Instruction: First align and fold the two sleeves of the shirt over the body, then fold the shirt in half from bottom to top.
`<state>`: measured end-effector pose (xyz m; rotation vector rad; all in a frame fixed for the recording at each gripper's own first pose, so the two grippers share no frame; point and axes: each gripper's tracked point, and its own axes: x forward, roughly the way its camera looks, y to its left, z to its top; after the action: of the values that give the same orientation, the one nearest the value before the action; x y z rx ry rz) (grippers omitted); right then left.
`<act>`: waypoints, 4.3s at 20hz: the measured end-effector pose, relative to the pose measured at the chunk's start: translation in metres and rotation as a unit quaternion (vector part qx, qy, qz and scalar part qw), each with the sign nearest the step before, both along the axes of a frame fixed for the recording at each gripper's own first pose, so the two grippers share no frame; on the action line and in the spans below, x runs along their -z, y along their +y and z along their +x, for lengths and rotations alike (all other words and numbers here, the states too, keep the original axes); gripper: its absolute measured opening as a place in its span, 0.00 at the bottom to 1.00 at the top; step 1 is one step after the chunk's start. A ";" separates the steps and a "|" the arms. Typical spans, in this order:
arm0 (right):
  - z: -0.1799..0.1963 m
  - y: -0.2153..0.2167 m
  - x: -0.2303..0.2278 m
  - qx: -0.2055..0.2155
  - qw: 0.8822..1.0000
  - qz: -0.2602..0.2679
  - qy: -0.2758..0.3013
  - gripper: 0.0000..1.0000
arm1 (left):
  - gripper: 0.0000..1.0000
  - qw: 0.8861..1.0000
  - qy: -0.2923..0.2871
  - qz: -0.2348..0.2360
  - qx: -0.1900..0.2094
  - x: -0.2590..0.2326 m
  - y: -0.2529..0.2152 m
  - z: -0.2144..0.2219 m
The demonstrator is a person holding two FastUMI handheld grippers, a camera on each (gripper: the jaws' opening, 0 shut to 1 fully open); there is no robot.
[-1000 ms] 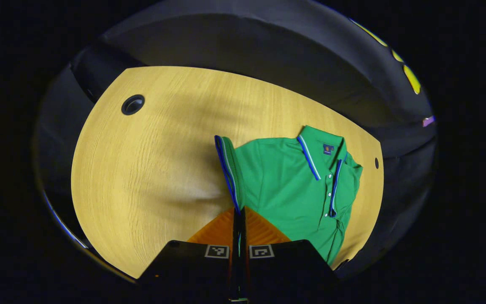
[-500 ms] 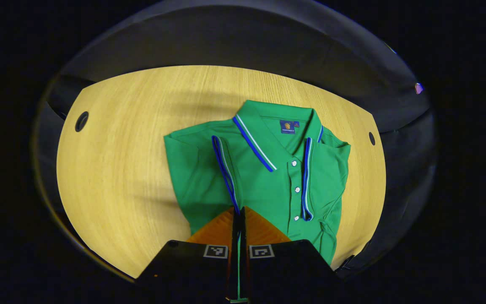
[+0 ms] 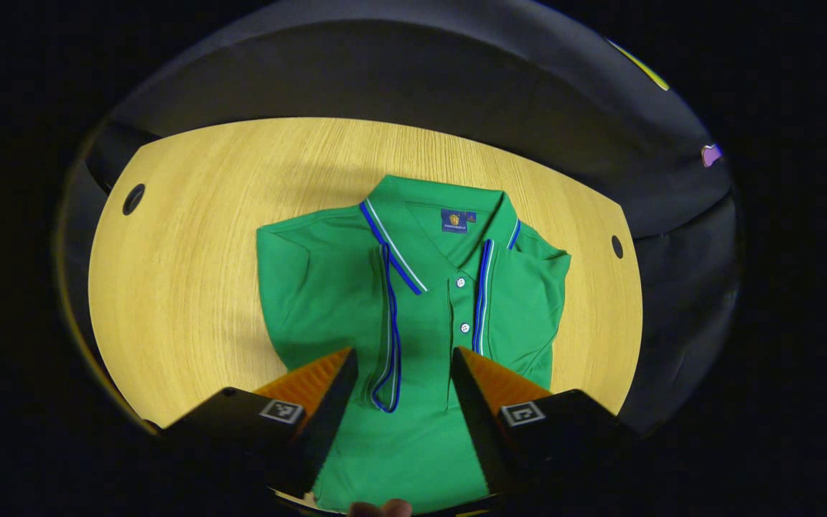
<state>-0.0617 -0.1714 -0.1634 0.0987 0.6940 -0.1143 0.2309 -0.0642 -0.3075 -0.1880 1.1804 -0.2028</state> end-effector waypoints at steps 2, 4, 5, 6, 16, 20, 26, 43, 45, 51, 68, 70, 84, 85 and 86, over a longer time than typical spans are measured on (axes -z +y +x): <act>0.008 0.012 -0.003 -0.019 1.000 0.002 -0.006 0.90 | 0.99 1.000 -0.018 0.008 0.004 -0.014 0.010 -0.013; 0.016 0.025 -0.004 -0.038 0.999 0.004 -0.010 0.90 | 0.99 0.999 -0.040 0.007 0.004 -0.031 0.019 -0.029; 0.019 0.033 -0.004 -0.048 0.999 0.005 -0.012 0.90 | 0.99 0.999 -0.052 0.000 0.000 -0.039 0.022 -0.040; 0.021 0.041 -0.005 -0.058 0.998 0.007 -0.013 0.90 | 0.99 0.998 -0.063 -0.009 -0.007 -0.050 0.025 -0.051; 0.008 0.100 0.020 -0.140 0.990 0.008 0.011 0.90 | 0.99 0.985 -0.159 -0.001 -0.061 -0.080 0.105 -0.186; -0.007 0.103 0.036 -0.144 0.989 0.006 0.035 0.90 | 0.99 0.984 -0.169 0.016 -0.045 -0.063 0.117 -0.258; -0.034 0.094 0.069 -0.148 0.985 0.009 0.090 0.90 | 0.99 0.994 -0.093 0.050 -0.002 0.007 0.130 -0.363; -0.086 0.084 0.212 -0.125 0.944 -0.030 0.305 0.90 | 0.99 0.990 0.110 0.083 -0.017 0.080 0.138 -0.420; -0.082 0.086 0.212 -0.133 0.942 -0.045 0.305 0.91 | 0.99 0.988 0.118 0.098 -0.012 0.080 0.138 -0.422; -0.084 0.087 0.214 -0.130 0.940 -0.042 0.312 0.91 | 0.99 0.984 0.127 0.125 0.005 0.083 0.131 -0.422; -0.084 0.100 0.187 -0.095 0.937 0.089 0.325 0.06 | 0.03 0.996 0.086 -0.034 -0.017 0.052 0.088 -0.426; -0.081 0.098 0.176 -0.095 0.938 0.104 0.316 0.06 | 0.04 0.996 0.079 -0.045 -0.017 0.042 0.088 -0.422; 0.037 0.088 0.068 -0.097 0.958 0.186 0.197 0.05 | 0.04 0.995 -0.062 -0.076 -0.018 -0.058 0.083 -0.298; 0.052 0.089 0.058 -0.098 0.959 0.189 0.185 0.05 | 0.04 0.994 -0.071 -0.077 -0.019 -0.065 0.085 -0.285; 0.067 0.090 0.049 -0.100 0.961 0.190 0.174 0.05 | 0.04 0.993 -0.080 -0.080 -0.022 -0.070 0.085 -0.272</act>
<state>0.0052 -0.0818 -0.2128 0.3823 1.0686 0.2026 -0.0408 0.0208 -0.2378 -0.3314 1.0004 -0.2691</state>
